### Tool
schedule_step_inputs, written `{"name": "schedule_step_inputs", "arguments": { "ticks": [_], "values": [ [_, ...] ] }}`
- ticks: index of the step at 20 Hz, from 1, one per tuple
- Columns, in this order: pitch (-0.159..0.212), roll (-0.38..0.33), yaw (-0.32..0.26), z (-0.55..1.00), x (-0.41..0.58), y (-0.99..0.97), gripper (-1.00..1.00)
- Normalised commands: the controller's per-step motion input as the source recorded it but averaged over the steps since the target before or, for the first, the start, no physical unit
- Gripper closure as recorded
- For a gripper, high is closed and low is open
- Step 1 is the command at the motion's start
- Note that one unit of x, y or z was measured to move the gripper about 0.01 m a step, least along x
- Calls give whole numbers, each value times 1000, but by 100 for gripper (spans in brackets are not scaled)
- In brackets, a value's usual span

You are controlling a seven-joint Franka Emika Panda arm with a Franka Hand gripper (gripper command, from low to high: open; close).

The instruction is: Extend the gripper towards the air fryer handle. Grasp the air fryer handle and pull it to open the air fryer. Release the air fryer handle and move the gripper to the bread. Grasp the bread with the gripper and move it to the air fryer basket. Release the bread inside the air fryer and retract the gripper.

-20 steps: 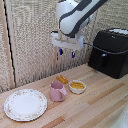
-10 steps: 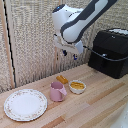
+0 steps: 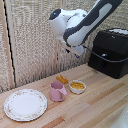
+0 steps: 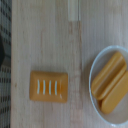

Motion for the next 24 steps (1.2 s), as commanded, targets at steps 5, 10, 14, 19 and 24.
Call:
{"name": "schedule_step_inputs", "arguments": {
  "ticks": [5,10,14,19,24],
  "values": [
    [-108,-375,53,-91,0,-87,-100],
    [-96,-375,61,-197,0,-134,-100],
    [-98,-358,58,-309,-1,-185,-100],
    [-97,-246,36,-493,-6,-216,-100],
    [-80,-97,2,-513,-3,-311,-100]
  ]
}}
